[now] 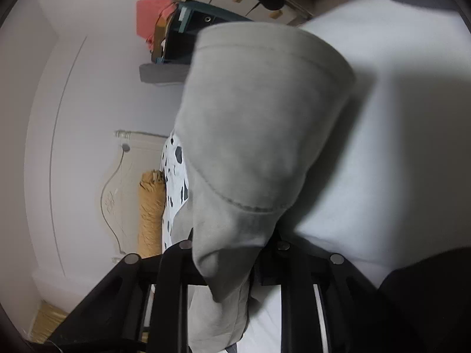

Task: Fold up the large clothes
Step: 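Grasp the other sleeve cuff with the right gripper and lift it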

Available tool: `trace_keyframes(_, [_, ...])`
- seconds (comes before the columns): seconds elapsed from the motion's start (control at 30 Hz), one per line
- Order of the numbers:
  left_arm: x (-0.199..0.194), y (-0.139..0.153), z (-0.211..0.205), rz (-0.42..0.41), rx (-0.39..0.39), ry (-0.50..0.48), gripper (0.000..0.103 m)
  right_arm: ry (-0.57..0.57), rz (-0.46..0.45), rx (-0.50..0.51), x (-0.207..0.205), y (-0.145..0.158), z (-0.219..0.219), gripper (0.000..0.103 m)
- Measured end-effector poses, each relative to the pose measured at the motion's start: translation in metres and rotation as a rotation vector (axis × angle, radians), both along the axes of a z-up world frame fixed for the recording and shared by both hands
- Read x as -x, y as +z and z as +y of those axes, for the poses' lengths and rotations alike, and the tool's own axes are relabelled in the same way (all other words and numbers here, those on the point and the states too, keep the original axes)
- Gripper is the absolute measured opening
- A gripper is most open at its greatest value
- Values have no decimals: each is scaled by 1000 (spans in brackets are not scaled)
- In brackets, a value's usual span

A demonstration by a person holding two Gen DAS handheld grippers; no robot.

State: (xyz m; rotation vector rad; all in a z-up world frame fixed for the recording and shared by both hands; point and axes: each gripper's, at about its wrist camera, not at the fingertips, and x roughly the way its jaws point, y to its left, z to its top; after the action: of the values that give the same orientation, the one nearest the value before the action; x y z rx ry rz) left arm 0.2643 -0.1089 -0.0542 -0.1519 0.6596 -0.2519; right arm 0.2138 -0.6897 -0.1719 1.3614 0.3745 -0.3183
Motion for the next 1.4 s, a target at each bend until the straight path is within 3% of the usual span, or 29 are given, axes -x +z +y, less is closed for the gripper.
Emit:
trace_keyframes(0.13, [-19, -6, -27, 32, 28, 7, 103, 43, -61, 46, -8, 39, 3, 12])
trace_keyframes(0.23, [-44, -16, -69, 26, -70, 88, 103, 85, -116, 92, -12, 81, 11, 11])
trace_keyframes(0.37, [-72, -35, -115, 12, -115, 163, 103, 141, -186, 129, -16, 131, 22, 11])
trace_keyframes(0.47, [-99, -75, -136, 163, -142, 170, 103, 205, -233, 155, -22, 165, 40, 11])
trace_keyframes(0.57, [-123, -120, -136, 294, -147, 193, 103, 267, -270, 185, -7, 184, 54, 11])
trace_keyframes(0.83, [-137, -111, -120, 303, -62, 131, 103, 429, -349, 358, -37, 248, 133, 11])
trace_keyframes(0.93, [-118, -88, -87, 246, 8, 160, 103, 480, -346, 396, -55, 262, 167, 11])
trace_keyframes(1.03, [-83, -58, -17, 153, 69, 228, 103, 556, -348, 494, -63, 277, 245, 11])
trace_keyframes(1.13, [-51, -36, 69, 132, 122, 284, 103, 656, -312, 586, -90, 277, 341, 11])
trace_keyframes(1.33, [26, -22, 253, 65, 140, 533, 103, 762, -141, 767, -137, 208, 514, 11])
trace_keyframes(1.4, [44, -25, 298, 65, 147, 585, 103, 773, -59, 852, -157, 164, 569, 11])
